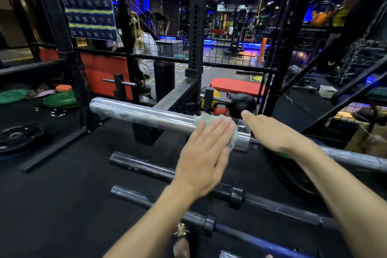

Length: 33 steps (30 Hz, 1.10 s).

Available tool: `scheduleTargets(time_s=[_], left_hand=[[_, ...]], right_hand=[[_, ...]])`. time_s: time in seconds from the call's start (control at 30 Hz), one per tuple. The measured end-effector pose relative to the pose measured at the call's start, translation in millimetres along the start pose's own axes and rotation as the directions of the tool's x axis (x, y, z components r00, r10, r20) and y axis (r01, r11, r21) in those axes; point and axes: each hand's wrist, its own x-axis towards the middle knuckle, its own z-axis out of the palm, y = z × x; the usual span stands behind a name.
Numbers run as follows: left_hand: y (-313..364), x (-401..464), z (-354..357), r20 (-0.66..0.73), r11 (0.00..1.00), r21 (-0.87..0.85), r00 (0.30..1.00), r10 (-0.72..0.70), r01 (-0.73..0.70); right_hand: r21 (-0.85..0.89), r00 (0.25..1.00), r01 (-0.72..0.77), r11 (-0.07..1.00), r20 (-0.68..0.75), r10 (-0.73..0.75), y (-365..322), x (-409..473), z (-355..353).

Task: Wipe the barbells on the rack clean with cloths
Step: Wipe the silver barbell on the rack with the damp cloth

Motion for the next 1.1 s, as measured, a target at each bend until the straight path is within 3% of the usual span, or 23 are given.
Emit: scheduleTargets(time_s=[0.07,0.13,0.23,0.3,0.37,0.43,0.5,0.67,0.8,0.9,1.0,1.1], left_hand=[[-28,-1,-9,0.012,0.999,0.037,1.0,-0.022,0.022],[-61,1,-25,-0.07,0.98,0.058,0.98,-0.185,0.189],[-70,7,-32,-0.191,0.902,0.025,0.888,-0.418,0.43],[-36,13,-17,-0.151,0.935,-0.013,0.923,-0.353,0.355],[0,11,-2,-0.074,0.983,-0.062,0.982,-0.175,0.17],[3,7,-1,-0.017,0.996,-0.058,0.998,-0.066,0.065],[-22,7,-11,0.014,0.998,0.02,0.998,-0.053,0.053],[-43,19,-23,-0.118,0.961,0.061,0.958,-0.263,0.271],[0,13,8,-0.099,0.995,-0.016,0.99,-0.101,0.1],[-22,11,0,-0.074,0.991,0.133,0.997,0.017,-0.007],[-52,8,-18,-0.108,0.974,0.161,0.983,-0.145,0.161],[-56,6,-24,-0.159,0.919,0.13,0.923,-0.35,0.371]], right_hand=[[0.071,0.999,-0.038,0.997,0.039,0.035,1,3,-3],[0.098,0.992,-0.102,0.99,0.082,0.094,1,5,-5],[0.124,0.981,-0.14,0.982,0.153,0.12,3,10,-3],[0.115,0.972,-0.147,0.982,0.199,0.123,4,17,-1],[0.127,0.965,-0.161,0.979,0.226,0.13,5,22,1],[0.149,0.965,-0.156,0.977,0.233,0.118,6,24,1],[0.129,0.957,-0.164,0.978,0.262,0.126,6,25,-1],[0.047,0.94,-0.161,0.986,0.311,0.139,1,21,-8],[0.034,0.94,-0.138,0.99,0.319,0.12,-1,20,-7],[0.16,0.983,-0.106,0.981,0.169,0.079,4,18,-7],[0.211,0.985,0.166,0.963,0.01,-0.172,18,7,-5],[0.15,0.962,0.27,0.951,-0.009,-0.272,31,2,-2]])
